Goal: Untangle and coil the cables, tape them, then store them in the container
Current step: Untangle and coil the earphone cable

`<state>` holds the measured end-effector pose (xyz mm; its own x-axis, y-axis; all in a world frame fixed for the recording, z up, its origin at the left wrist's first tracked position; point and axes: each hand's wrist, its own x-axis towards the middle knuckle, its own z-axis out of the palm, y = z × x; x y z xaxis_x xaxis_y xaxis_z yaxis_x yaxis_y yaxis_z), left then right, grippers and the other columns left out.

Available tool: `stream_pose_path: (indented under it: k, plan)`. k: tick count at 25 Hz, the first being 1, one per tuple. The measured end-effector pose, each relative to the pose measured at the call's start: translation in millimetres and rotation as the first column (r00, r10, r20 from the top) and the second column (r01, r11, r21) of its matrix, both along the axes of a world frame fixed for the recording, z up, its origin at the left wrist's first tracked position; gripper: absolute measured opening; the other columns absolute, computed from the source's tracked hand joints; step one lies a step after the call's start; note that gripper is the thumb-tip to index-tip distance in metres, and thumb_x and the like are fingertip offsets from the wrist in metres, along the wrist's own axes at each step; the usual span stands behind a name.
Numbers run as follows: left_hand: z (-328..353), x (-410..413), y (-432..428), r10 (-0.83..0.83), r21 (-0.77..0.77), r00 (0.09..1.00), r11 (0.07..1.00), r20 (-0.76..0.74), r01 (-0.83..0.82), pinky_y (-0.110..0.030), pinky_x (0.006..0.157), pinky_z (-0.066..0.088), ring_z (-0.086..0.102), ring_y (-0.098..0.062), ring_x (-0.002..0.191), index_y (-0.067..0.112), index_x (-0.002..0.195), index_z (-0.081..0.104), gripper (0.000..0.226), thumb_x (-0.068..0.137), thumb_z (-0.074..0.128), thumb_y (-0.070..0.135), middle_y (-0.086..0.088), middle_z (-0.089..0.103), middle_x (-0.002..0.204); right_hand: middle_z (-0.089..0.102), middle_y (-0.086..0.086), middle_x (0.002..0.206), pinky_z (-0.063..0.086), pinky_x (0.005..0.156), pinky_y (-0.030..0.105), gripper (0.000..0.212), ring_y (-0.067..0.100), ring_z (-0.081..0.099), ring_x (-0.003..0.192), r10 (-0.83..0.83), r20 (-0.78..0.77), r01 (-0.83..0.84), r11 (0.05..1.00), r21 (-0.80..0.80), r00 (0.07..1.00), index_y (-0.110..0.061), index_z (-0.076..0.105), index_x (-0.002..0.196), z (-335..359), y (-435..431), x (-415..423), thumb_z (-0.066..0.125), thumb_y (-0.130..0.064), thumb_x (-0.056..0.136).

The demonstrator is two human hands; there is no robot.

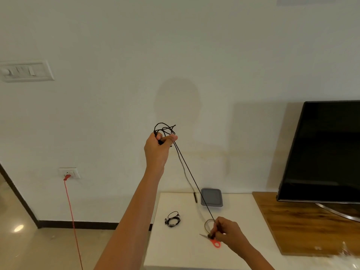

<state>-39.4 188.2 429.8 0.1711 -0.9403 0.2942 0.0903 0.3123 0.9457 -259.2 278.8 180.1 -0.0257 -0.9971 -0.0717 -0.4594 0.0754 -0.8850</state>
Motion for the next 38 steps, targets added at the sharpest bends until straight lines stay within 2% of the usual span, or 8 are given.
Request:
stream_pose_path:
  k: [4,7,14,20,26,31,34,38]
  plan:
    - [-2,-6,3,-0.092,0.029,0.994,0.995,0.061,0.091,-0.018,0.068,0.041,0.071,-0.011,0.090,0.019,0.072,0.036,0.039,0.081,0.074,0.013,-0.004,0.067,0.078,0.070,-0.001,0.082,0.054,0.082,0.034,0.021,0.014,0.064,0.076,0.052,-0.216,-0.054,0.999,-0.004,0.975,-0.026,0.058,0.083,-10,-5,1,0.057,-0.005,0.087]
    - [-6,-12,5,-0.159,0.053,0.978,0.987,0.135,0.153,-0.014,0.059,0.040,0.067,-0.011,0.080,0.018,0.073,0.036,0.041,0.078,0.077,0.018,-0.003,0.064,0.074,0.064,-0.008,0.110,0.047,0.098,0.023,0.028,0.001,0.058,0.101,0.124,-0.241,-0.116,0.992,0.049,0.963,-0.033,0.054,0.102,9,-6,11,0.066,-0.017,0.083]
    - [-29,-29,12,-0.259,0.104,0.921,0.966,0.293,0.238,-0.032,0.067,0.047,0.056,-0.021,0.070,0.018,0.071,0.036,0.045,0.072,0.080,0.024,-0.008,0.052,0.069,0.067,-0.013,0.110,0.052,0.089,0.019,0.030,-0.001,0.063,0.104,0.072,0.266,0.034,0.926,-0.375,0.961,-0.024,0.055,0.118,154,-32,77,0.062,-0.028,0.089]
    - [-29,2,3,0.043,-0.016,0.887,0.999,0.460,-0.040,-0.030,0.068,0.049,0.065,-0.008,0.072,0.010,0.081,0.056,0.039,0.094,0.050,0.047,0.008,0.070,0.069,0.068,0.009,0.077,0.055,0.071,0.023,0.019,0.021,0.068,0.075,-0.071,0.287,0.148,0.955,-0.257,0.955,-0.003,0.063,0.090,142,-45,62,0.045,-0.008,0.097]
    - [-46,25,-3,0.206,-0.167,0.556,0.979,0.805,-0.121,-0.027,0.052,0.039,0.057,-0.019,0.065,0.015,0.085,0.056,0.037,0.100,0.036,0.042,0.007,0.058,0.065,0.066,0.002,0.076,0.039,0.053,0.011,0.019,0.013,0.053,0.066,-0.175,0.029,0.176,0.983,-0.047,0.984,-0.011,0.071,0.083,84,-50,25,0.054,-0.012,0.092]
    - [-76,24,-4,0.383,-0.329,0.424,0.923,0.821,-0.199,-0.031,0.057,0.051,0.063,-0.022,0.071,0.015,0.095,0.067,0.033,0.099,0.043,0.038,-0.002,0.065,0.082,0.066,0.005,0.067,0.040,0.059,0.025,0.015,0.014,0.054,0.062,-0.396,-0.072,0.393,0.918,-0.055,0.915,-0.016,0.074,0.079,60,-56,-3,0.062,-0.018,0.088]
    - [-84,21,-6,0.344,-0.271,0.464,0.937,0.816,-0.218,-0.033,0.060,0.052,0.063,-0.023,0.074,0.015,0.097,0.069,0.032,0.098,0.046,0.037,-0.004,0.063,0.088,0.070,0.007,0.068,0.053,0.069,0.033,0.016,0.016,0.062,0.065,-0.422,-0.113,0.425,0.905,0.000,0.899,-0.015,0.073,0.073,52,-60,-21,0.063,-0.013,0.086]
    - [-94,8,-2,0.062,-0.088,0.653,0.996,0.755,0.008,-0.025,0.071,0.052,0.063,-0.011,0.077,0.018,0.088,0.071,0.020,0.095,0.054,0.025,0.007,0.070,0.094,0.063,0.013,0.117,0.052,0.090,0.033,0.038,0.024,0.060,0.101,-0.196,-0.280,0.254,0.949,0.189,0.940,-0.005,0.061,0.118,52,-59,-24,0.054,0.002,0.082]
